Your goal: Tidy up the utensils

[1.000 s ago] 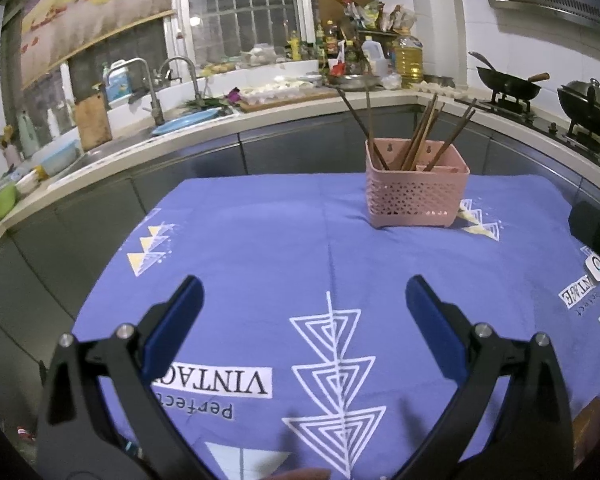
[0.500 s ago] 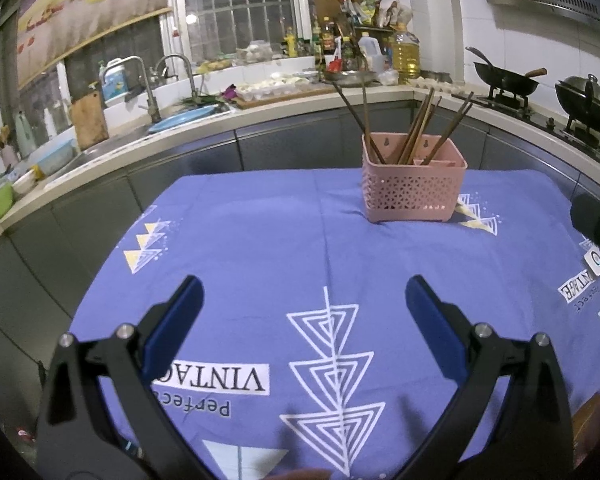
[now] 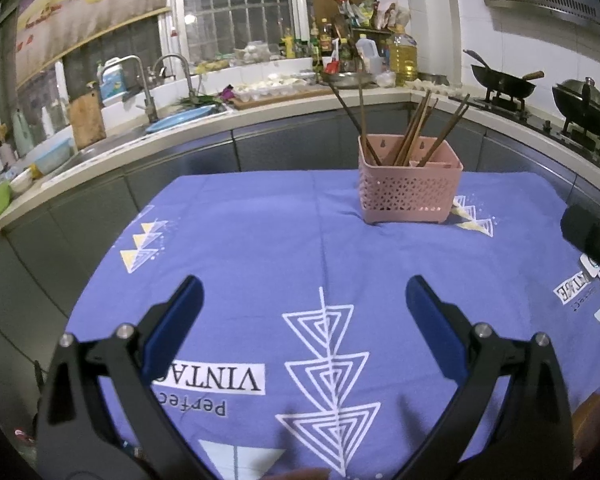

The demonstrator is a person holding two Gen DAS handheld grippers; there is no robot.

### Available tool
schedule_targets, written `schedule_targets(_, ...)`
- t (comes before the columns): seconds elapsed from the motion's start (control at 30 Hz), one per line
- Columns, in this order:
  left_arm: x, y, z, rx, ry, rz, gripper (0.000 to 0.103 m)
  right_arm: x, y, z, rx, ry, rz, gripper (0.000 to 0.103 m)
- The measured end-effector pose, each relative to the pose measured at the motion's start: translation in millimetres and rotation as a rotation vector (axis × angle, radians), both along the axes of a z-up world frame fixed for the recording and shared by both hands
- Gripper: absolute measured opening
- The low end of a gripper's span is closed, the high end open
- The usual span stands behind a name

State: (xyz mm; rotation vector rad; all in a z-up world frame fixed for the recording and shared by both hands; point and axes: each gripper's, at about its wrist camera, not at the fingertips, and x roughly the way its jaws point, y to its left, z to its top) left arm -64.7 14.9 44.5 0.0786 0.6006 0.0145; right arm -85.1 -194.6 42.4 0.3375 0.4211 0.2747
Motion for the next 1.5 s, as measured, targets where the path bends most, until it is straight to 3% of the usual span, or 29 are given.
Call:
schedule_targets(0.4, 4.4, -5.3, -6.5, 0.009, 0.06, -0.009, 0.097, -0.5, -2.7, -5.0, 0.005, 0.025, -0.022, 0.074)
schedule_targets(1.5, 8.1, -1.8, -14.3, -0.009, 0.086, -0.005, 0.097, -1.5, -3.2, -9.0, 0.009, 0.039, -0.023, 0.074)
